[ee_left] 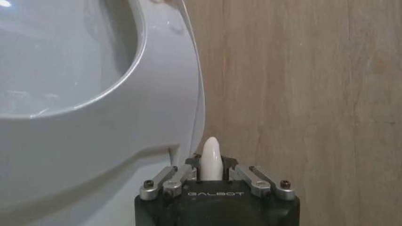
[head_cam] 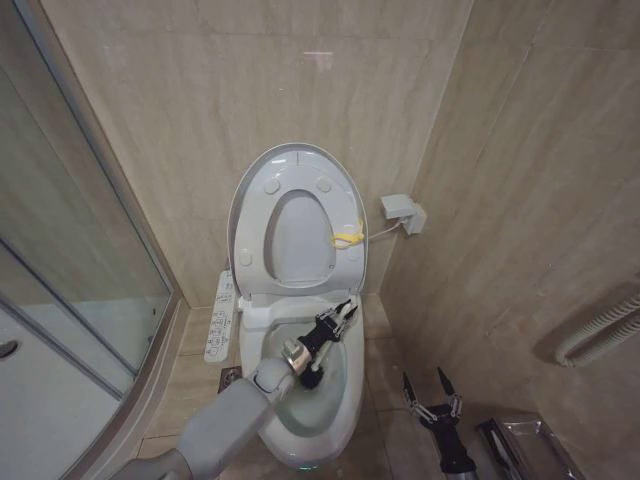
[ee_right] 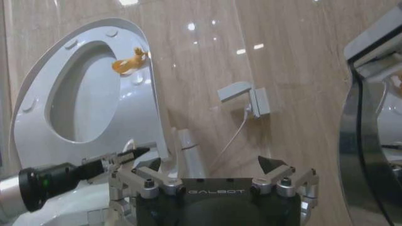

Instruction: Open the toilet lid, clean the toilet bowl with a toilet brush, close the toilet lid, and flush.

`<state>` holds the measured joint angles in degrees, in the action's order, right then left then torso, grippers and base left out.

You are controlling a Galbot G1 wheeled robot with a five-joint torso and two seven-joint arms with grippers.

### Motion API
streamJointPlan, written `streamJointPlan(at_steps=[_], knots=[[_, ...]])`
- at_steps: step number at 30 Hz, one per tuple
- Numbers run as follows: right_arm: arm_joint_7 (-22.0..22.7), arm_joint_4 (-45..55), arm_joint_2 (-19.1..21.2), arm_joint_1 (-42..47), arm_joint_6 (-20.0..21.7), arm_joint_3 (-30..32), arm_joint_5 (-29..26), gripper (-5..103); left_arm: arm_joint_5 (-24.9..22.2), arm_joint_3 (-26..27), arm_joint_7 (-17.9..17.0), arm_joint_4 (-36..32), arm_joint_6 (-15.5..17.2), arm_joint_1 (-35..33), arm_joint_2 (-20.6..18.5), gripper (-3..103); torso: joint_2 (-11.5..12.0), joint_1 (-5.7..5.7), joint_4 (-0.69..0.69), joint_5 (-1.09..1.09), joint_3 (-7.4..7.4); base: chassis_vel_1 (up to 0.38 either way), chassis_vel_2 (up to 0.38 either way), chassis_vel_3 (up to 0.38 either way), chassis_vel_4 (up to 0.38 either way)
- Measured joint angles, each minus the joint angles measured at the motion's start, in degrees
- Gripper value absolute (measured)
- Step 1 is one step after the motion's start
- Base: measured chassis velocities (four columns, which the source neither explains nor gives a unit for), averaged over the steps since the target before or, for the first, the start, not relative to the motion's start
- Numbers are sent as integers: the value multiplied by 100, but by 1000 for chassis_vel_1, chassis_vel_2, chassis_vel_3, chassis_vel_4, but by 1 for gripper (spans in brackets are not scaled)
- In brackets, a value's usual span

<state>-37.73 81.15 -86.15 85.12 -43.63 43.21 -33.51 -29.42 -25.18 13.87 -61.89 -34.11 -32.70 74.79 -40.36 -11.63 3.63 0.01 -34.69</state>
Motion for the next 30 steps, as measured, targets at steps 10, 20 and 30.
streamJointPlan(at_steps=[10, 20, 30], knots=[[-89, -72, 100, 42, -70, 23, -130, 100, 75, 32, 22, -121, 0, -182, -293, 23, 0, 0, -2, 0, 0, 0, 0, 0, 0], [-108, -31, 90, 83, -75, 24, -147, 100, -111, -36, 24, -237, -3, 222, 280, 23, 0, 0, 8, -1, 0, 0, 0, 0, 0], [-134, -12, 105, 102, -94, 45, -164, 100, -28, -100, 52, 145, -14, -2, 266, 23, 0, 0, 0, 0, 0, 0, 0, 0, 0]])
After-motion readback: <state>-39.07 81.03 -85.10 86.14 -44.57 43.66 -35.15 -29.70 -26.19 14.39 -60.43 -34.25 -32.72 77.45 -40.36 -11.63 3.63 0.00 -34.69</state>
